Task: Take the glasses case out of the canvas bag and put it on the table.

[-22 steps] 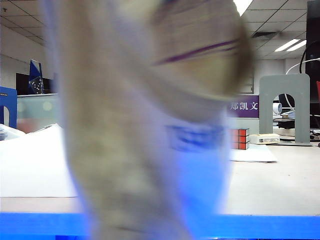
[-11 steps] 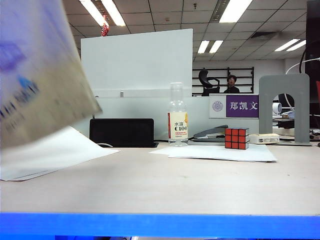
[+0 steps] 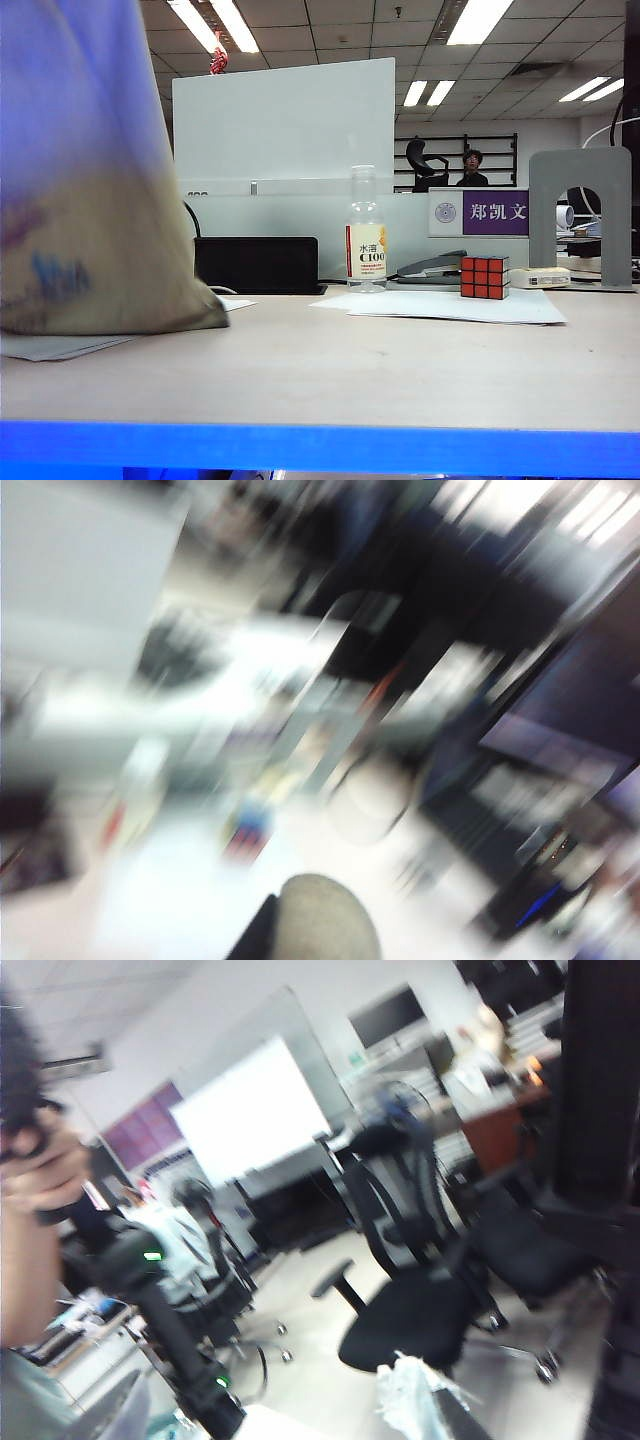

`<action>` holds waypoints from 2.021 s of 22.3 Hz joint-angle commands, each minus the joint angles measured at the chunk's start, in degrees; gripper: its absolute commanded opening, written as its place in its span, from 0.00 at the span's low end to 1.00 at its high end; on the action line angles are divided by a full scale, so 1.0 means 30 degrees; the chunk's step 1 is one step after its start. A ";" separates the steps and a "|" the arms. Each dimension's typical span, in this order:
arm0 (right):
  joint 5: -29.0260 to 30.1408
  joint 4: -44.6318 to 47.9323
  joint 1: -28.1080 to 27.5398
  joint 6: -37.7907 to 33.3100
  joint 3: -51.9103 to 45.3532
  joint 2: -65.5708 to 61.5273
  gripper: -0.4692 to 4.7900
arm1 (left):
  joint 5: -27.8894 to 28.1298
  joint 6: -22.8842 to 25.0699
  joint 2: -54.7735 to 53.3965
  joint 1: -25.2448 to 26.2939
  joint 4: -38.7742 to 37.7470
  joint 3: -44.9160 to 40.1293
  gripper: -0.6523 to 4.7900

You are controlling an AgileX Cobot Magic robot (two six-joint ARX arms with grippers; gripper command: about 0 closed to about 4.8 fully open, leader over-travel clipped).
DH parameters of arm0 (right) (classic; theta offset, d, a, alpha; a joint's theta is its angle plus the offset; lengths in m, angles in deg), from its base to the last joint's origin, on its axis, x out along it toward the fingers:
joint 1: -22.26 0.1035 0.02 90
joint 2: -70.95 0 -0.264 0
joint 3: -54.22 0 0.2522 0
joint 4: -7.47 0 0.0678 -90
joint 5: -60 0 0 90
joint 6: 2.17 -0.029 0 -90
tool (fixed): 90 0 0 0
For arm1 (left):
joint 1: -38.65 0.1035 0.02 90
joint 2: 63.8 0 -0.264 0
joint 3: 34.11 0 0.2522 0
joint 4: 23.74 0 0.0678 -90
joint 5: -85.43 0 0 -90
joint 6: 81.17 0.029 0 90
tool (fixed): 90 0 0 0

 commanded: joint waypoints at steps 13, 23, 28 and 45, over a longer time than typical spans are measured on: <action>-0.5610 -1.0236 -0.0787 0.7541 0.0051 0.5122 0.74 | 0.1042 0.0423 -0.2120 -0.4430 0.2718 -0.3169 0.12; -1.6385 -1.9161 -0.1275 1.4498 -0.4000 0.5559 0.71 | 0.5231 0.0772 -0.2062 -1.3726 -0.1115 -0.3242 0.22; -1.7165 -1.8119 -0.1326 1.4163 -0.6805 0.5734 0.70 | 0.6717 0.1421 -0.1967 -1.4236 -0.1457 -0.3351 0.22; -2.2316 -1.7988 -0.4131 1.3828 -0.5595 1.2196 0.64 | 1.2939 0.5464 -0.2106 -1.0943 0.1843 -1.5453 0.22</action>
